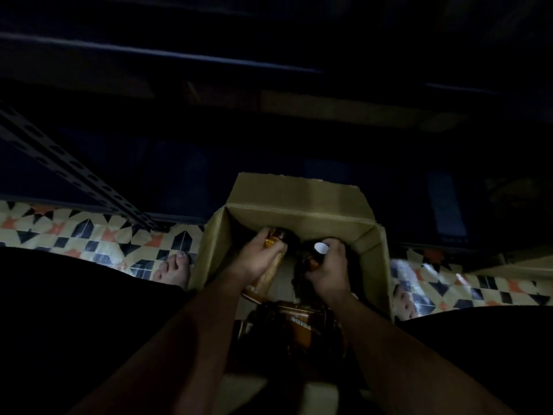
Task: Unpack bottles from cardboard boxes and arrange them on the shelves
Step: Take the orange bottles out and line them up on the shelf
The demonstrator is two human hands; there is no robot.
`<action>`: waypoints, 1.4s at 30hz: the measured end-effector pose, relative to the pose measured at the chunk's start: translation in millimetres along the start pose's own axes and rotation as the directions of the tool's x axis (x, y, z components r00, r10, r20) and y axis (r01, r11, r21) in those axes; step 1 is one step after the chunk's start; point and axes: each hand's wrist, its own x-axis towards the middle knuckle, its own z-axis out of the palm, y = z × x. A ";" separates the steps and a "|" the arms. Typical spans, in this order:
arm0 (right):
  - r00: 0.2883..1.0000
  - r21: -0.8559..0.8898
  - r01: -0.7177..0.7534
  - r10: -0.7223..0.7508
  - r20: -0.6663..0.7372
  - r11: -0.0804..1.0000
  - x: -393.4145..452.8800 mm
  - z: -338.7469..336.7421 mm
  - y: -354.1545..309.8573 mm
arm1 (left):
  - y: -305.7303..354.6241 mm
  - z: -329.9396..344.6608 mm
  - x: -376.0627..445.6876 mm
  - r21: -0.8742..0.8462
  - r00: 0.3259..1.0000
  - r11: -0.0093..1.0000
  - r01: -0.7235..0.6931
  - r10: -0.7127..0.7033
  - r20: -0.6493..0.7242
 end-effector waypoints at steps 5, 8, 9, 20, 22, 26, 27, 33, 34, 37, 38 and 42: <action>0.982 0.194 0.188 -0.180 -0.060 0.963 -23.0 -52.1 -46.8 | 37.6 4.1 -37.2 -0.175 0.978 0.965 -0.195 0.178 -0.107; 0.945 0.335 0.326 -0.299 -0.130 0.884 -44.6 -92.9 -82.7 | 77.9 6.2 -59.7 -0.198 0.946 0.927 -0.318 0.298 -0.128; 0.926 0.364 0.378 -0.337 -0.173 0.851 -51.0 -106.9 -94.8 | 95.2 6.4 -69.5 -0.198 0.926 0.906 -0.374 0.353 -0.131; 0.566 0.247 0.822 -0.688 -0.455 0.513 -122.4 -277.4 -230.7 | 280.1 -4.5 -188.2 -0.021 0.437 0.436 -0.900 0.899 -0.045; 0.519 0.232 0.852 -0.703 -0.486 0.469 -123.9 -302.2 -248.9 | 307.1 -8.1 -201.3 0.004 0.383 0.384 -0.923 0.920 -0.084; 0.486 0.202 0.868 -0.691 -0.535 0.454 -109.3 -328.1 -271.4 | 346.2 -11.5 -204.8 0.071 0.336 0.346 -0.936 0.934 -0.125; 0.484 0.186 0.867 -0.688 -0.541 0.463 -101.5 -331.9 -274.8 | 353.4 -12.5 -201.4 0.080 0.334 0.346 -0.935 0.933 -0.136; 0.568 0.204 0.807 -0.634 -0.525 0.554 -50.1 -334.3 -284.7 | 370.2 -19.2 -163.2 0.069 0.373 0.385 -0.920 0.917 -0.144; 0.580 0.210 0.797 -0.622 -0.526 0.566 -44.8 -332.8 -285.0 | 371.2 -19.8 -158.1 0.062 0.378 0.390 -0.919 0.915 -0.142; 0.590 0.207 0.786 -0.604 -0.536 0.583 -28.0 -329.8 -289.8 | 377.2 -23.9 -139.6 0.053 0.392 0.403 -0.914 0.908 -0.149; 0.584 0.202 0.788 -0.602 -0.544 0.582 -22.9 -329.0 -290.9 | 379.3 -24.7 -135.3 0.055 0.397 0.409 -0.911 0.905 -0.150; 0.595 0.210 0.777 -0.582 -0.554 0.594 -8.2 -324.6 -297.0 | 386.1 -24.4 -119.7 0.067 0.410 0.425 -0.903 0.897 -0.164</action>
